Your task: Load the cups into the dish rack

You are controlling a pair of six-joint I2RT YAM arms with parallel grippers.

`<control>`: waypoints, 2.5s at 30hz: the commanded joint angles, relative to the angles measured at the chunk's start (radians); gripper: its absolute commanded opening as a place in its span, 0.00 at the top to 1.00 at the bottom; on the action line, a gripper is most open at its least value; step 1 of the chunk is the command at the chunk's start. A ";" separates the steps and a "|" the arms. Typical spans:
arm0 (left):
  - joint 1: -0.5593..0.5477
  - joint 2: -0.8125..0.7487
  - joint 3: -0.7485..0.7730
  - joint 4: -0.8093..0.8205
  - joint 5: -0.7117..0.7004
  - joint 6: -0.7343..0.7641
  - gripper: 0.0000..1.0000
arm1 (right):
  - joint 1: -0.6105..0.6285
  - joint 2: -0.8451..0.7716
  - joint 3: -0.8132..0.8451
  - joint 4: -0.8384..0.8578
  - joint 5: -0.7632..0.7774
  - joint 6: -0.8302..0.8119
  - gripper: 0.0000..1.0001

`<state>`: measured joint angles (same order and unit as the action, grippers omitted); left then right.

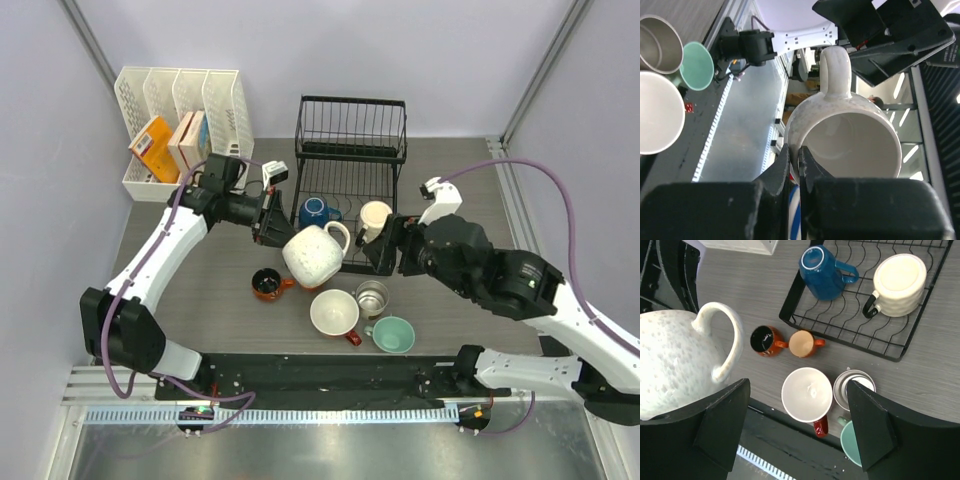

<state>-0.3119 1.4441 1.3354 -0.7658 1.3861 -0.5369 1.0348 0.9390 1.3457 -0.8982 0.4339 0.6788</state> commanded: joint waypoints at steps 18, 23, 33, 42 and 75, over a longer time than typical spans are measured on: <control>0.005 -0.076 0.041 0.005 0.280 -0.038 1.00 | 0.007 -0.169 -0.362 0.837 -0.158 0.274 0.23; 0.005 -0.074 0.064 -0.021 0.280 -0.020 1.00 | 0.007 -0.115 -0.373 0.892 -0.167 0.300 0.23; 0.005 -0.079 0.145 -0.036 0.280 -0.028 1.00 | 0.005 -0.103 -0.453 1.007 -0.146 0.341 0.24; 0.007 -0.071 0.163 -0.041 0.280 -0.011 1.00 | 0.002 -0.200 -0.344 0.823 -0.021 0.219 0.25; 0.307 0.345 -0.327 2.295 0.281 -1.470 0.97 | -0.337 0.264 -0.246 0.412 -0.282 0.130 0.23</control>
<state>-0.0044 1.8580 1.0046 1.2621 1.4864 -1.9762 0.7044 1.2503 1.0897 -0.4919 0.1696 0.8265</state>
